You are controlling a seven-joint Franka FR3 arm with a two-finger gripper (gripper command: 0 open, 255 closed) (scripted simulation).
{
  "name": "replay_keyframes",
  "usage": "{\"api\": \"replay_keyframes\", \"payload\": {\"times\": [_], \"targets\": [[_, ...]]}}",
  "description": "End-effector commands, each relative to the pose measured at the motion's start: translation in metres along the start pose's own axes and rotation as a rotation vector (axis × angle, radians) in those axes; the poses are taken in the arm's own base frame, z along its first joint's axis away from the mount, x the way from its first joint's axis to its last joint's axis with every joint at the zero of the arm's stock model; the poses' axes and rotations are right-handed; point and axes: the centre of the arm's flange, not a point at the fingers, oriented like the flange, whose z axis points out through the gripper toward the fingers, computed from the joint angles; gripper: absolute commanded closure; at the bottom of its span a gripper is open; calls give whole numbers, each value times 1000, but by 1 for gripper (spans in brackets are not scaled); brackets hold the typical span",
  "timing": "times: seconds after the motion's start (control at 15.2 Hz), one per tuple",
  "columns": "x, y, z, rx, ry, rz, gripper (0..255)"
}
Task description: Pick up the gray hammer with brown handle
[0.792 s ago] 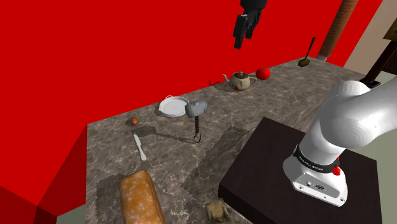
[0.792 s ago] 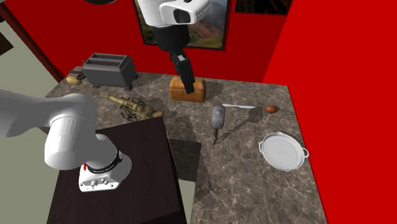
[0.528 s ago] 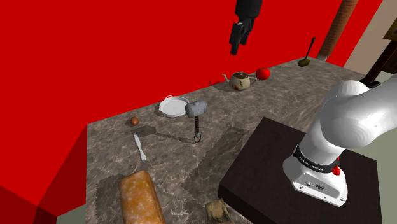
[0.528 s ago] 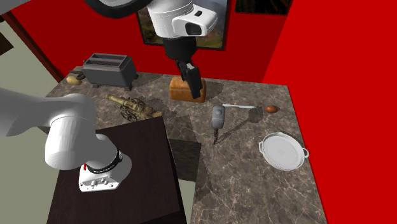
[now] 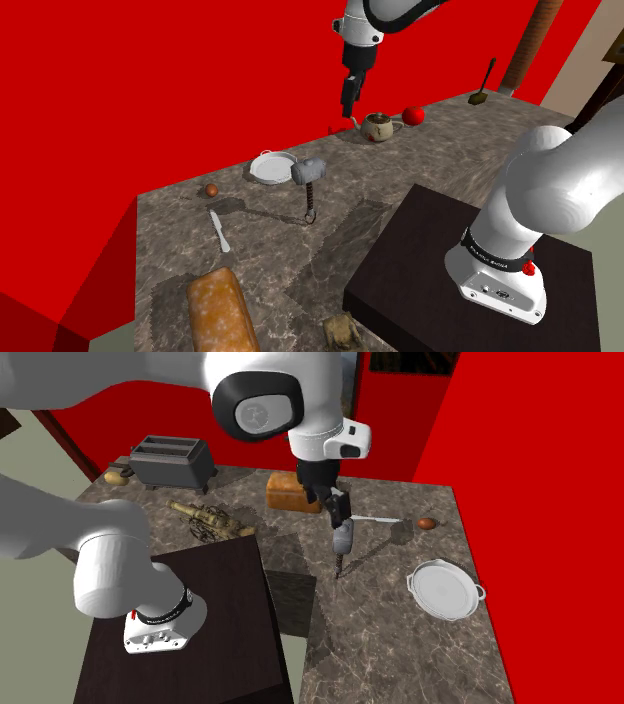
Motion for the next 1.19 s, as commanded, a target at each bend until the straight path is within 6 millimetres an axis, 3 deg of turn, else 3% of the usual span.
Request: {"api": "replay_keyframes", "payload": {"times": [0.0,0.79,1.12], "targets": [[12,-2,26,14,-6,-51,0],[78,-19,172,101,-50,-342,0],[76,-21,195,102,-50,-346,0]]}}
